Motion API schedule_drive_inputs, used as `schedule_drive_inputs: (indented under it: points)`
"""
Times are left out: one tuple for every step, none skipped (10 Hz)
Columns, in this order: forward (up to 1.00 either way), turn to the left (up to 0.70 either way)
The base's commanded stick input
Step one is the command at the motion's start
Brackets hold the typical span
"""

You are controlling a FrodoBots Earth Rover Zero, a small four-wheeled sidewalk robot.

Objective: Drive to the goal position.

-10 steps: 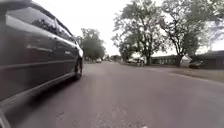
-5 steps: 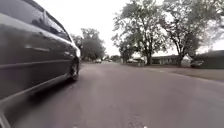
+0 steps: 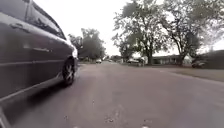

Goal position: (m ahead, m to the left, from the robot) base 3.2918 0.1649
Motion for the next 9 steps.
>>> schedule_drive_inputs:
  points:
    - [0.70, 0.12]
    - [0.70, 0.18]
    - [0.70, 0.23]
    - [0.70, 0.23]
    - [0.70, 0.24]
    - [0.70, 0.25]
    - [0.70, 0.26]
    - [0.70, 0.27]
    - [0.70, 0.28]
